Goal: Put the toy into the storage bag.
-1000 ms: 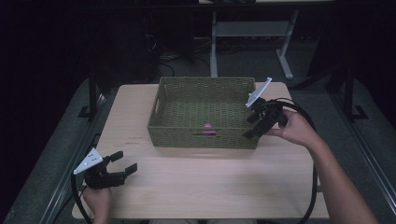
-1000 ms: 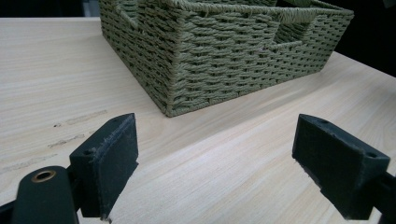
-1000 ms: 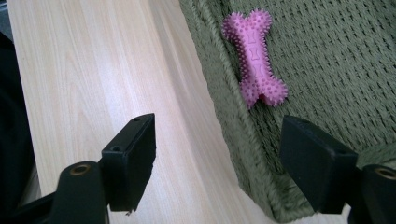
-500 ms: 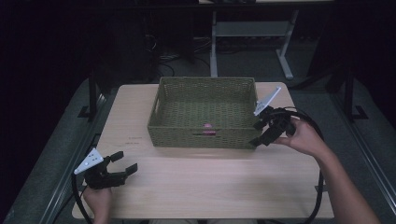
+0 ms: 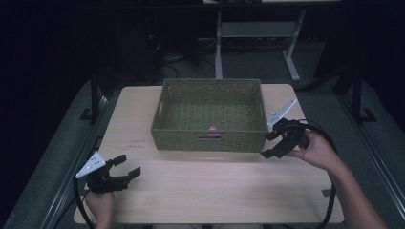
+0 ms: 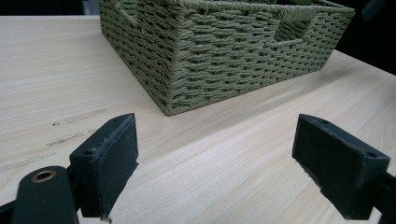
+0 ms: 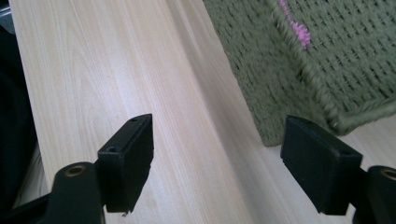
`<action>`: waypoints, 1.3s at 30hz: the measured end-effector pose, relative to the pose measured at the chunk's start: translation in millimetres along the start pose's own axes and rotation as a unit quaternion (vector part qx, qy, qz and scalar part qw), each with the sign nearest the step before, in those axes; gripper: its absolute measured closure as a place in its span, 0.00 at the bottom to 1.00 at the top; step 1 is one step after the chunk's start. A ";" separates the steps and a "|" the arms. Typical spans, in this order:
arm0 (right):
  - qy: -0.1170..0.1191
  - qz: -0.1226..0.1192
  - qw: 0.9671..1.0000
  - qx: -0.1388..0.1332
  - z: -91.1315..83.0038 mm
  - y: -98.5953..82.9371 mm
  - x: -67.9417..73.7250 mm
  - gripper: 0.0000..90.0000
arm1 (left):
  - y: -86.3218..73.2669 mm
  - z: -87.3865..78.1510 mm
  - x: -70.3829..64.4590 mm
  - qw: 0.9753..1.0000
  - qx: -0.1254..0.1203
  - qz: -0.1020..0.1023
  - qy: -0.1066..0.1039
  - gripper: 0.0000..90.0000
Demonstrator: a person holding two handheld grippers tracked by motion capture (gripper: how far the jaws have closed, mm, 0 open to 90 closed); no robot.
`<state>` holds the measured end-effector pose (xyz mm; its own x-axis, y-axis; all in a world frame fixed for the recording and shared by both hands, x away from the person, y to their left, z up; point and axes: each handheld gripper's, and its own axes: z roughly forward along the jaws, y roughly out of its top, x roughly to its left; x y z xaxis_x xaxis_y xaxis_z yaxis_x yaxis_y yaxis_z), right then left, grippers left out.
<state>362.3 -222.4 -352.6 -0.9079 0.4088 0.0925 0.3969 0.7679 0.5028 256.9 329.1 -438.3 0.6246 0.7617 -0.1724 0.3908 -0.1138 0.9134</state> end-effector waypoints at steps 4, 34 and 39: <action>0.000 0.004 1.000 0.000 4.1 -8.2 2.6 0.26 | -0.1 -0.5 0.5 1.000 0.000 0.000 0.001 0.15; -0.005 0.048 0.999 -0.018 21.4 -66.8 13.8 0.22 | -0.1 0.5 -1.3 1.000 0.002 0.001 0.000 0.15; -0.005 0.062 0.998 -0.015 25.4 -81.1 15.4 0.22 | -0.2 0.7 -0.9 1.000 0.002 0.000 -0.001 0.15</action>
<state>319.5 -265.8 -413.8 -0.8507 0.5045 0.1477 0.5019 0.6960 0.5135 256.8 328.0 -438.6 0.6255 0.7609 -0.1726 0.3935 -0.1165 0.9119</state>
